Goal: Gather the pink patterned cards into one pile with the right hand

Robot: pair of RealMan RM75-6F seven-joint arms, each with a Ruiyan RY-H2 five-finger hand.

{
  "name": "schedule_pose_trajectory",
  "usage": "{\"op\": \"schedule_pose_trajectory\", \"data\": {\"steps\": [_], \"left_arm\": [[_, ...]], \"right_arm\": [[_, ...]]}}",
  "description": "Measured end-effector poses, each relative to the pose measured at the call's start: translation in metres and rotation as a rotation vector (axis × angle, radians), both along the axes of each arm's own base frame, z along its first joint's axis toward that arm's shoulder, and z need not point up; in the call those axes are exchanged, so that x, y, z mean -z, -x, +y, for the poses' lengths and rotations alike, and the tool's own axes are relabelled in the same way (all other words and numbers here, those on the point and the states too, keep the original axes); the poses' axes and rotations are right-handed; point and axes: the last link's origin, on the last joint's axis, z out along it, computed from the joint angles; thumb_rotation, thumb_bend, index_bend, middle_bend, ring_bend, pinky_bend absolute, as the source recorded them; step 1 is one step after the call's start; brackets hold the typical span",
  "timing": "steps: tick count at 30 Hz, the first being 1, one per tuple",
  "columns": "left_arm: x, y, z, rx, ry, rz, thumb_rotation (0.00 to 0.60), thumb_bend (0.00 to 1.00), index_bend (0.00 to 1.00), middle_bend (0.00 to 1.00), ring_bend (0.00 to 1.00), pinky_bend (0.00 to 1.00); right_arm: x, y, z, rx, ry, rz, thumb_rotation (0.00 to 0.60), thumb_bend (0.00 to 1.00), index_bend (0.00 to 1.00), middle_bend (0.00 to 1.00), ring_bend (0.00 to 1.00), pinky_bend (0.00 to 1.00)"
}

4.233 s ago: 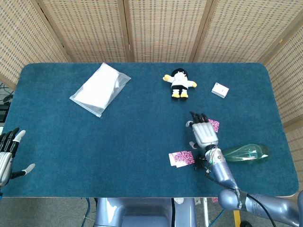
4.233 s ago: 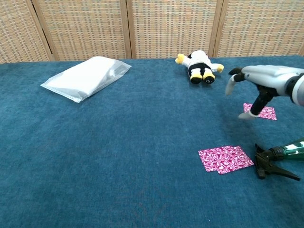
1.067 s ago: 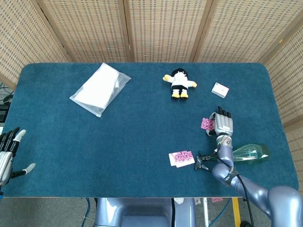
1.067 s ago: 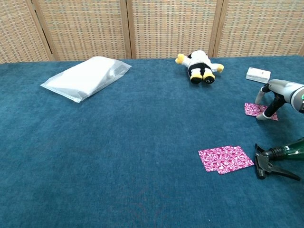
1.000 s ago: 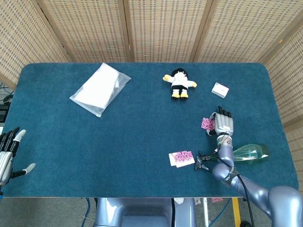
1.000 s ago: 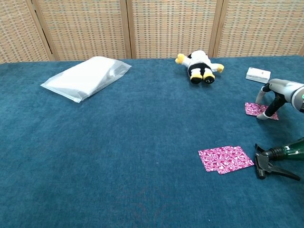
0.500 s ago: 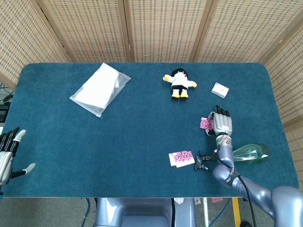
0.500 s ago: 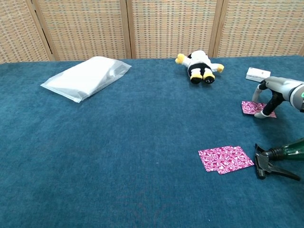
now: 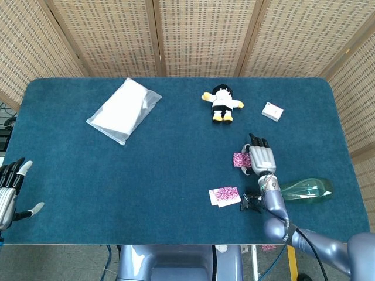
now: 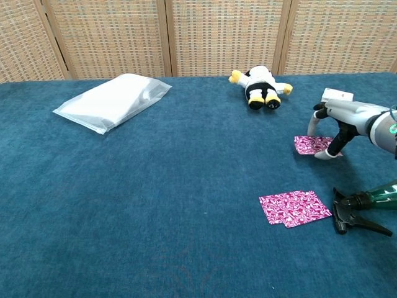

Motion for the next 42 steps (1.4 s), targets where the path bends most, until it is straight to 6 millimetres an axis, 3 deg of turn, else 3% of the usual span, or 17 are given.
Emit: {"op": "schedule_pose_trajectory", "data": {"steps": [12,23,33,42], "left_arm": [[0.0,0.0,0.0,0.0,0.005,-0.001,0.6,0.0,0.0,0.0,0.0,0.0],[0.0,0.0,-0.001,0.001,0.006,-0.001,0.6,0.0,0.0,0.0,0.0,0.0],[0.0,0.0,0.0,0.003,0.006,0.0,0.6,0.0,0.0,0.0,0.0,0.0],[0.0,0.0,-0.001,0.003,0.004,0.0,0.6,0.0,0.0,0.0,0.0,0.0]], "right_arm": [[0.002,-0.035,0.052,-0.171,-0.091,-0.006,0.6,0.31,0.57,0.0,0.0,0.0],[0.011,-0.028,0.095,-0.224,-0.136,0.021,0.6,0.31,0.57,0.0,0.0,0.0],[0.017,-0.017,0.101,-0.211,-0.15,0.037,0.6,0.31,0.57,0.0,0.0,0.0],[0.023,-0.02,0.105,-0.219,-0.164,0.035,0.6,0.31,0.57,0.0,0.0,0.0]]}}
